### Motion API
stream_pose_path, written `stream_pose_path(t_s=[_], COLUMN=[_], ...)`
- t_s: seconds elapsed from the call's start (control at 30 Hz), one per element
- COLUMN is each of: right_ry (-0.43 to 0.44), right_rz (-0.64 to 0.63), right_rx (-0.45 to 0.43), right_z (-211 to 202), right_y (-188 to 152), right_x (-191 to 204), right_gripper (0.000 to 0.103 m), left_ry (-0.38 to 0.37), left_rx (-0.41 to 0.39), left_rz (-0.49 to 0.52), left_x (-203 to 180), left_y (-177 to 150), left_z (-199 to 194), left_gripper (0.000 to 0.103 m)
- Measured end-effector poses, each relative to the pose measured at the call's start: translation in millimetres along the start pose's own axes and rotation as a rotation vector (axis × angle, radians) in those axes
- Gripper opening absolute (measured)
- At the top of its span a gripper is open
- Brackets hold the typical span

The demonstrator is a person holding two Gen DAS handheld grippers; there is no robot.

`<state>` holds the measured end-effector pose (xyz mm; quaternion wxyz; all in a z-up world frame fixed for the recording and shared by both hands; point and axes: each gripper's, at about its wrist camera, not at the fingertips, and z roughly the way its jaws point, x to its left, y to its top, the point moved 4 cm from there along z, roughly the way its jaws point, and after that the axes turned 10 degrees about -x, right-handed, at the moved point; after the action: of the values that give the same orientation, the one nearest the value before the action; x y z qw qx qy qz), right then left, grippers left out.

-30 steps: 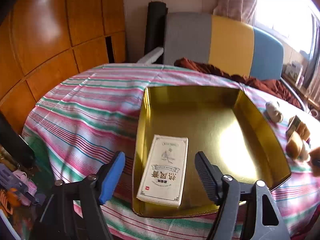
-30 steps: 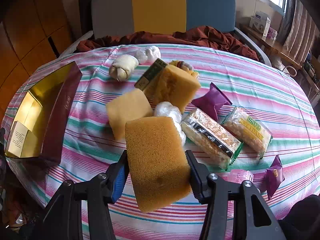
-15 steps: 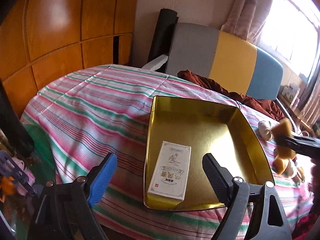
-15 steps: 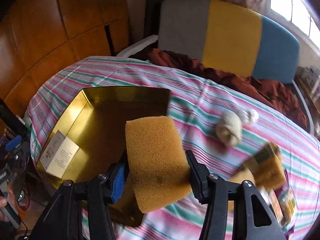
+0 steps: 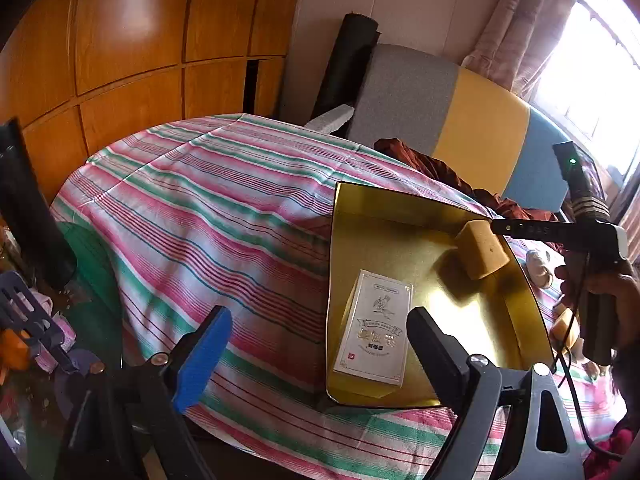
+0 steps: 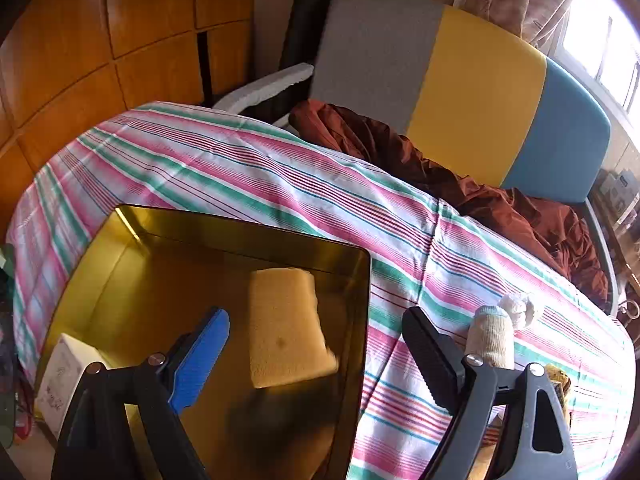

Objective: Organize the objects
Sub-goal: 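Lower the yellow sponge into the gold tray and open the right gripper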

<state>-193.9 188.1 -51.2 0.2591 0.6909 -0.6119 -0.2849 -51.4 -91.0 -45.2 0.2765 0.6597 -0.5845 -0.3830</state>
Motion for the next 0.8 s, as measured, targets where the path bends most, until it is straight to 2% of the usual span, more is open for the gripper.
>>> stream_pose_path(t_s=[0.1,0.37,0.8], right_ry=[0.004,0.020,-0.005], right_rz=[0.010,-0.004,0.057], right_rx=[-0.025,-0.068,-0.115], right_z=[-16,-56,-108], right_y=[-6,-38,-89], right_x=[-1,11,-8], right_gripper=[0.090,0.090,0.090], left_ry=[0.009,0.051,0.011], left_rx=[-0.006,-0.024,-0.042], left_rz=[0.000,0.020,0.072], left_x=[0,-7,-32], left_y=[1,4,4], left_z=[0,-8,-24], left_gripper=[0.090,0.100,0.101])
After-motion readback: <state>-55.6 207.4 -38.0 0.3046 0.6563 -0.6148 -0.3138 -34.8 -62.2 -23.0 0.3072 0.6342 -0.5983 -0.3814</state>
